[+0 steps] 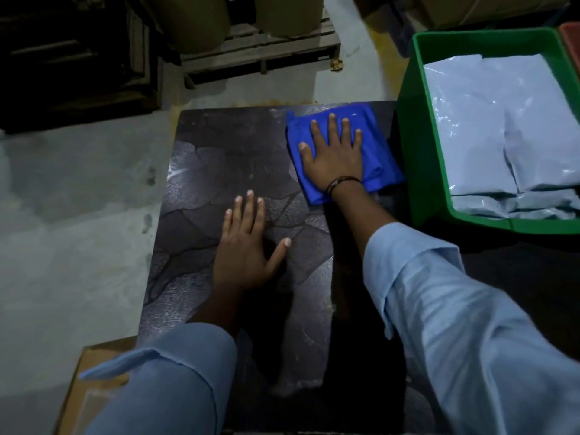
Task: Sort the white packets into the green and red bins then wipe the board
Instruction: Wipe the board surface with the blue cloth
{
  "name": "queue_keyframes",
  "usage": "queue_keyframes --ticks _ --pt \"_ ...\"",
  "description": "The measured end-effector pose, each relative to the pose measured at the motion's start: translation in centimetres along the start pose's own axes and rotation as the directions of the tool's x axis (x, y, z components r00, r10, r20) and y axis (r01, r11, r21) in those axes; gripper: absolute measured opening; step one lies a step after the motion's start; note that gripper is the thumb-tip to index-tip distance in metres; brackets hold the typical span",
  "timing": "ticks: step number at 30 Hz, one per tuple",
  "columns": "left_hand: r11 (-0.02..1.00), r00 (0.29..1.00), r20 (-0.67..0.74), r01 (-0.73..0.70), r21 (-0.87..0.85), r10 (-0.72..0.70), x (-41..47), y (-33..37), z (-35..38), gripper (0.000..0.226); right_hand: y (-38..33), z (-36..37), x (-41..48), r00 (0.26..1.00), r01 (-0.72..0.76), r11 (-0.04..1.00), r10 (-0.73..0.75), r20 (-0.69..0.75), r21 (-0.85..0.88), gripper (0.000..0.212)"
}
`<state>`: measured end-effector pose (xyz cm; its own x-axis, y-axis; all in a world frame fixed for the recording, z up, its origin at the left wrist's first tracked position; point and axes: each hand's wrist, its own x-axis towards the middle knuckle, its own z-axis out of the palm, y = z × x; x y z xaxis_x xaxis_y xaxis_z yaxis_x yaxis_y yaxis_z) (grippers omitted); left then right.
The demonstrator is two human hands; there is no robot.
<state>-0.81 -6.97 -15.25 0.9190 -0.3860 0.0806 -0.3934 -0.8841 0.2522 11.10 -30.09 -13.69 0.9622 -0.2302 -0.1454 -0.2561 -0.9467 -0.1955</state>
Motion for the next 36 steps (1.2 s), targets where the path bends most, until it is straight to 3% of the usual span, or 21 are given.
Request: queue_keyframes --ticks 3,7,11,14,20,24,26,28,30,32,34,36 --pt "1.000 1.000 0.001 -0.005 0.001 0.005 0.0 0.0 -0.1 0.090 0.0 0.2 -1.2 1.000 0.013 1.000 -0.013 -0.012 -0.009 0.069" --pt "1.000 1.000 0.009 0.002 -0.008 -0.002 0.0 0.1 -0.2 0.090 0.4 1.4 -10.5 0.991 0.102 0.994 -0.104 -0.083 -0.035 0.066" --pt "1.000 1.000 0.021 -0.004 -0.008 0.004 0.0 0.2 -0.3 0.090 2.0 2.0 -22.7 0.991 0.122 0.990 -0.125 -0.041 -0.071 0.068" --pt "1.000 1.000 0.003 -0.006 -0.016 0.006 -0.2 0.1 -0.2 0.089 2.8 1.9 -25.7 0.994 0.105 0.992 -0.106 -0.013 -0.069 0.069" --pt "1.000 1.000 0.008 0.009 -0.017 -0.009 -0.1 0.4 -0.4 0.090 1.7 1.3 -13.7 0.994 -0.003 0.997 -0.005 -0.106 -0.073 0.066" --pt "1.000 1.000 0.009 0.010 -0.010 -0.010 -0.1 0.5 -0.6 0.089 -2.8 0.9 -1.3 0.997 -0.014 1.000 0.014 -0.072 0.007 0.066" --pt "1.000 1.000 0.001 0.008 -0.008 -0.008 -0.1 0.5 -0.5 0.089 -7.3 1.0 2.2 0.996 0.082 0.997 -0.081 -0.023 0.015 0.065" --pt "1.000 1.000 0.004 0.001 -0.011 -0.001 -0.1 0.3 -0.4 0.088 -12.3 1.5 3.0 0.954 0.298 0.954 -0.298 0.024 -0.004 0.064" --pt "1.000 1.000 0.017 0.004 -0.017 -0.004 -0.1 0.2 -0.3 0.087 -15.5 2.1 2.1 0.839 0.540 0.842 -0.536 0.093 -0.016 0.063" --pt "1.000 1.000 0.016 0.012 -0.015 -0.011 0.0 0.3 -0.4 0.087 -15.5 2.3 2.2 0.744 0.660 0.751 -0.654 0.135 0.001 0.061" --pt "1.000 1.000 0.006 0.010 -0.016 -0.010 0.0 0.4 -0.6 0.088 -13.5 2.2 3.4 0.777 0.626 0.780 -0.624 0.087 -0.001 0.063" --pt "1.000 1.000 0.007 0.005 -0.018 -0.005 0.1 0.6 -0.9 0.089 -10.4 1.7 4.7 0.878 0.478 0.878 -0.478 0.026 -0.012 0.066"
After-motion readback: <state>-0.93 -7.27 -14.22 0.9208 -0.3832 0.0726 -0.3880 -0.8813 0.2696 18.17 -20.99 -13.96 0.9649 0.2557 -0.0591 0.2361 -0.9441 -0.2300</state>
